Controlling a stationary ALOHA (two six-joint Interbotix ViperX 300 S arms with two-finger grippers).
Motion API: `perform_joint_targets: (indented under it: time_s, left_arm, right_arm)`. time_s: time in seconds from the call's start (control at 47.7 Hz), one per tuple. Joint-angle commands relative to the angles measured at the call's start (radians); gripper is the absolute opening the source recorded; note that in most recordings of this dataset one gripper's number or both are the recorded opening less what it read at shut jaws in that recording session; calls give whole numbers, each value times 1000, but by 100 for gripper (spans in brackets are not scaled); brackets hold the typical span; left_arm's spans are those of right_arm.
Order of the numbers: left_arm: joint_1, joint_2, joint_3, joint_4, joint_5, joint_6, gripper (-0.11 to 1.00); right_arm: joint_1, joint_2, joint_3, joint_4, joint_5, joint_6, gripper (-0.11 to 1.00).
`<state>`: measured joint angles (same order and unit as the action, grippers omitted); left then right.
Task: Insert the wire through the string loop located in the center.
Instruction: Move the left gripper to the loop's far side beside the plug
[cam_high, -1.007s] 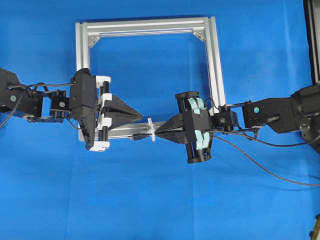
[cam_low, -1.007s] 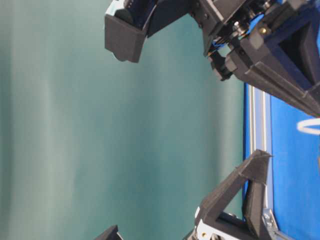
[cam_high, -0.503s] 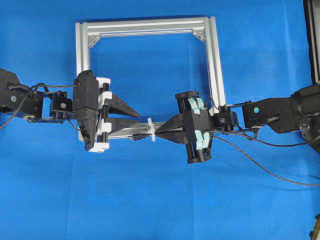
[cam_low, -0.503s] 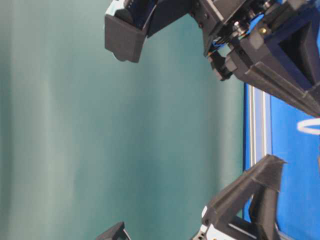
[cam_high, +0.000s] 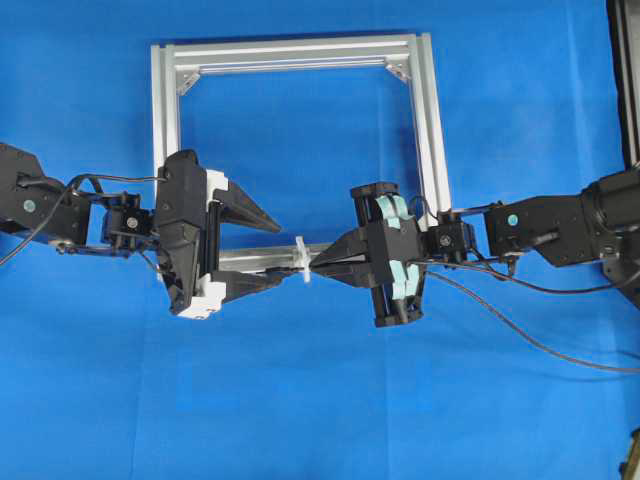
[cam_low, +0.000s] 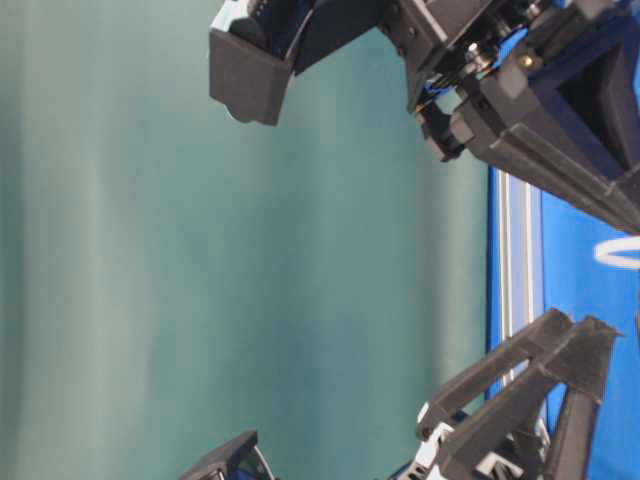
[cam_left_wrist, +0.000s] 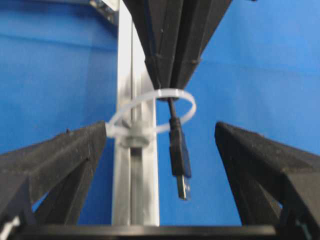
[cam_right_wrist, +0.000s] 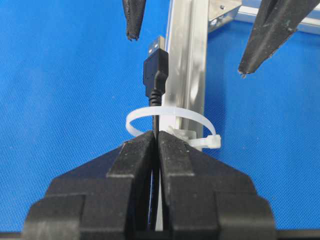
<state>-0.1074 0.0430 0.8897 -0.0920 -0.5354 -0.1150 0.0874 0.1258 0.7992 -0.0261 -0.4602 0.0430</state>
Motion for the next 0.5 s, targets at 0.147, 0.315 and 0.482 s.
perform_joint_targets:
  time_s: [0.147,0.315,0.482]
  left_arm:
    - [-18,-9,-23,3,-6,0,90]
    - [-32,23,-25,3,-9,-2,90]
    - [-32,74,-26,3,-23,-2,90]
  right_arm:
    - [2,-12,-15,3,-6,0,-2]
    - [2,-12,-14,3,-8,-2,-2]
    - [2,-12,-12,3,-8,-2,-2]
